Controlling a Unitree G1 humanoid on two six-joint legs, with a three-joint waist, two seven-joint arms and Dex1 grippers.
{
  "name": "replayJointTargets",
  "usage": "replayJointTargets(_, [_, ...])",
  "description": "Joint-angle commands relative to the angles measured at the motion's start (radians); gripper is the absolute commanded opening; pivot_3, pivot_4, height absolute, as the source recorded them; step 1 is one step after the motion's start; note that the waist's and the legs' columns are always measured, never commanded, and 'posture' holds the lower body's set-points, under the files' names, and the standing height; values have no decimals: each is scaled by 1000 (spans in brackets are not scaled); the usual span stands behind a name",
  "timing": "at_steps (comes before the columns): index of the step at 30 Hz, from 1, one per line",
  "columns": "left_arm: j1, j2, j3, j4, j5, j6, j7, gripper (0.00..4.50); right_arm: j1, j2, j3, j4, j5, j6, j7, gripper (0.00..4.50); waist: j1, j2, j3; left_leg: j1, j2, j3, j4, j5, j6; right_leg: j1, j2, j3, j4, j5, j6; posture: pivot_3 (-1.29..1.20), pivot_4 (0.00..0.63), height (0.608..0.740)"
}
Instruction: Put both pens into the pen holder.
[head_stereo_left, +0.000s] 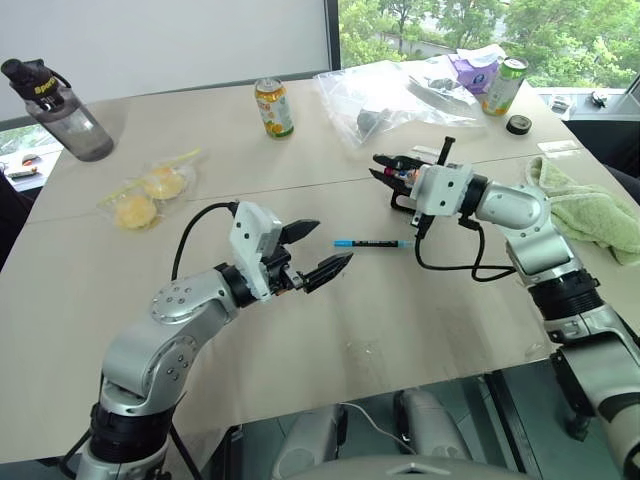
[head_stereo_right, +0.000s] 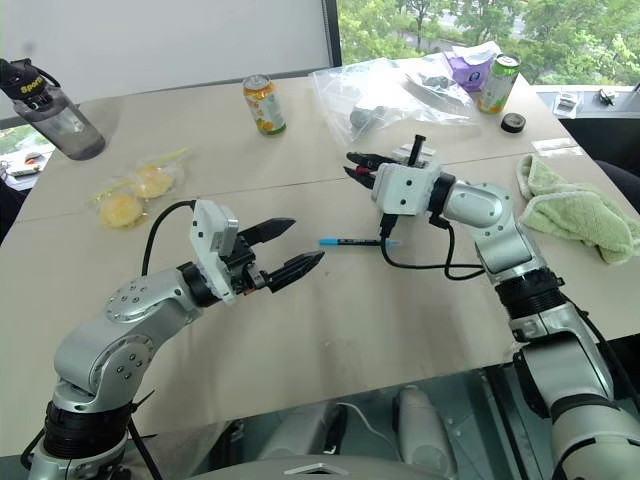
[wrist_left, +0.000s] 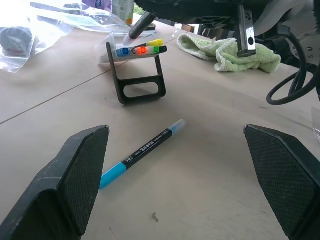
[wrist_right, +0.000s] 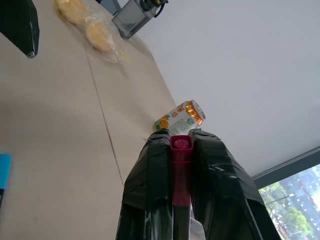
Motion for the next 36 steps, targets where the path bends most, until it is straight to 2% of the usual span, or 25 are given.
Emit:
replayJointTargets(1, [-2, 8, 9, -47, 3, -24, -4, 4478, -52, 10, -9, 92, -60, -136, -55, 15, 0, 0, 0, 0, 0, 0, 0, 0, 0, 0, 0, 0, 0, 0, 0, 0, 150, 739])
replayJointTargets(11, [-9, 14, 20, -58, -1, -20, 8, 4478, -115, 25, -4, 298, -128, -273, -98, 15, -1, 0, 0, 0, 0, 0, 0, 0, 0, 0, 0, 0, 0, 0, 0, 0, 150, 739])
replayJointTargets(13, [-12, 10, 21, -65, -7, -23, 7, 4500, -125, 23, -5, 325, -137, -284, -106, 1040, 0, 0, 0, 0, 0, 0, 0, 0, 0, 0, 0, 0, 0, 0, 0, 0, 150, 739])
replayJointTargets(15, [-17, 5, 23, -70, -15, -29, 6, 4500, -132, 22, -6, 344, -143, -292, -112, 1815, 0, 0, 0, 0, 0, 0, 0, 0, 0, 0, 0, 0, 0, 0, 0, 0, 150, 739])
replayJointTargets(17, [-22, 0, 25, -73, -23, -30, 7, 4500, -135, 22, -9, 357, -145, -296, -116, 2879, -1, 0, 0, 0, 0, 0, 0, 0, 0, 0, 0, 0, 0, 0, 0, 0, 150, 739])
replayJointTargets(18, [-26, 0, 25, -73, -23, -28, 9, 4500, -137, 22, -10, 361, -146, -297, -117, 3205, -1, 0, 0, 0, 0, 0, 0, 0, 0, 0, 0, 1, 0, 0, 0, 0, 150, 739])
replayJointTargets(19, [-29, 1, 23, -71, -22, -27, 10, 4500, -137, 22, -11, 364, -147, -297, -119, 3821, -3, 0, 0, 0, 0, 0, 0, 0, 0, 0, 0, 1, 0, 0, 0, 0, 150, 739])
replayJointTargets(20, [-32, 1, 23, -69, -20, -26, 10, 4500, -138, 21, -12, 365, -148, -296, -121, 4227, -3, 0, 0, 0, 0, 0, 0, 0, 0, 0, 1, 1, 0, 0, 0, 0, 150, 739])
replayJointTargets(21, [-35, 2, 21, -67, -18, -26, 10, 4500, -138, 21, -13, 366, -149, -296, -123, 4442, -4, 0, 0, 0, 0, 0, 0, 0, 0, 0, 1, 1, 0, 0, 0, 0, 150, 739])
replayJointTargets(29, [-47, 5, 21, -59, -18, -22, 5, 4500, -136, 16, -27, 368, -142, -285, -139, 4442, -4, 0, 0, 0, 0, 1, 0, 0, 0, 0, 1, 1, 0, 0, 0, 0, 150, 739])
replayJointTargets(36, [-61, 3, 13, -49, -8, -22, 9, 4500, -156, 48, -92, 382, -75, -185, -180, 4442, -4, 0, 0, 0, 0, 1, 0, 0, 0, 0, 1, 1, 0, 0, 0, 0, 150, 739])
